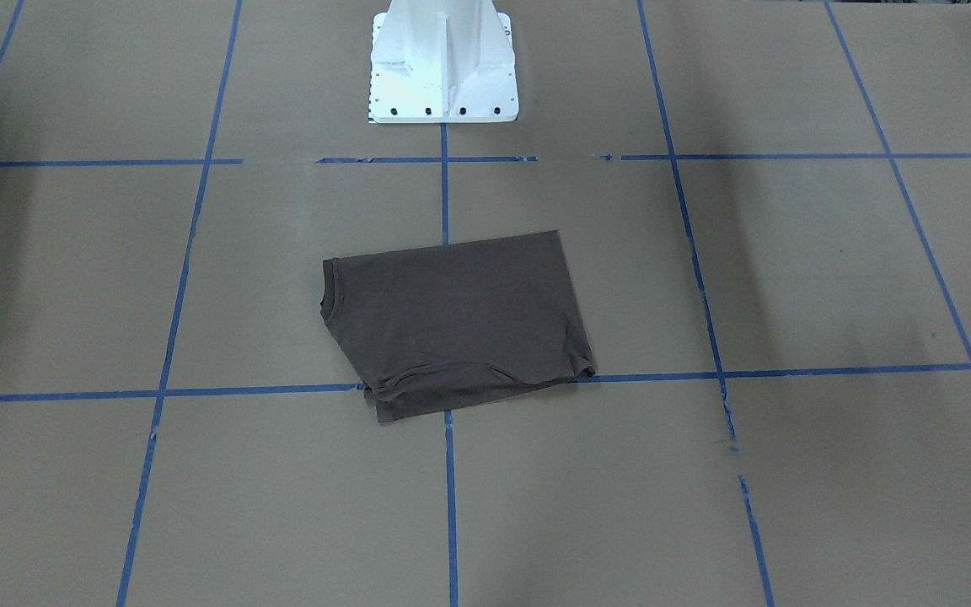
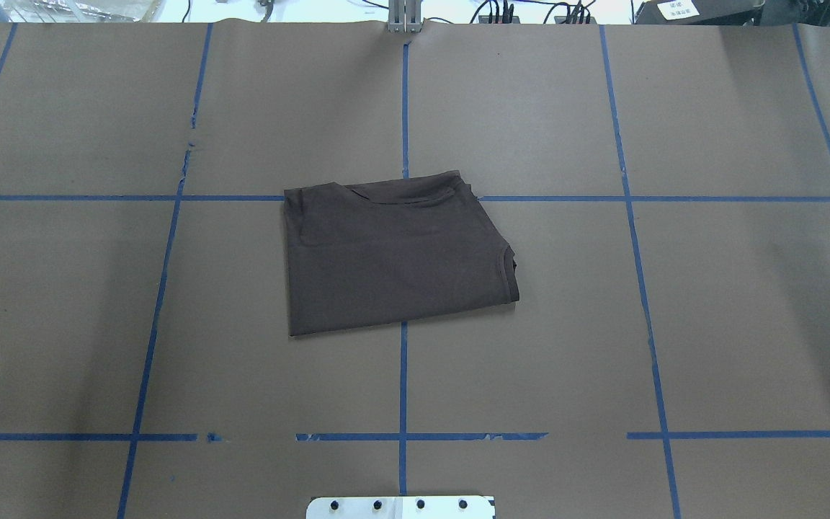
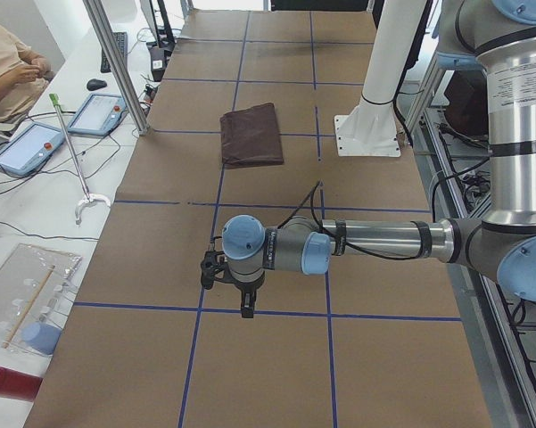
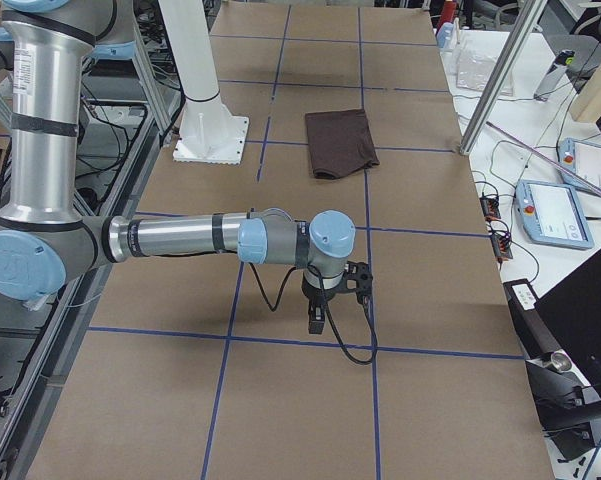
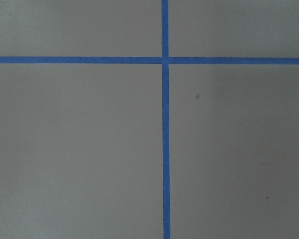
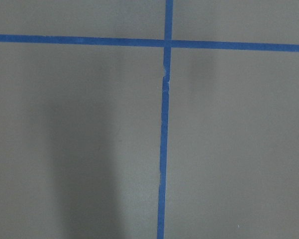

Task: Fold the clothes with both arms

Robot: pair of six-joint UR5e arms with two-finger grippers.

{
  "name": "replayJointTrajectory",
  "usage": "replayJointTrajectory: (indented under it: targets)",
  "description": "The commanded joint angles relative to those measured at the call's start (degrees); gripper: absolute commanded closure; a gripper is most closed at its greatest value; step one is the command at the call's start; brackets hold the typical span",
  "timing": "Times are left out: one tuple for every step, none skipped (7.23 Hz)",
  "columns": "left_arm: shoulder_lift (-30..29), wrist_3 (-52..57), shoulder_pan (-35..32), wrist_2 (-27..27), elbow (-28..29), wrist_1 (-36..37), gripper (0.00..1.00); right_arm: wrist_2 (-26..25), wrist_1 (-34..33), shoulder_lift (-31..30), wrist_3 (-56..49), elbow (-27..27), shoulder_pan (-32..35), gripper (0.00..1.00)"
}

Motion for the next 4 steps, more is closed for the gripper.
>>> replayJointTrajectory:
  targets:
    - [-0.46,-0.28,-0.23,1.51,-0.17,-0.23,0.00,0.03,-0.02,0.16,0.03,0.02,0.00,0.00]
    - [-0.28,-0.02,-0.32,1.68,-1.30,-0.49,0.00,0.03,-0.02,0.24,0.03,0.02,0.00,0.00]
    - [-0.46,-0.02,-0.06,5.60,-1.40,-0.58,0.00,0.03,0.07,0.33,0.03,-0.06,-0.09,0.00]
    - [-0.46,0.07,-0.06,8.77,-1.31,-0.93,0.00,0.03,-0.02,0.33,0.03,-0.07,0.00,0.00]
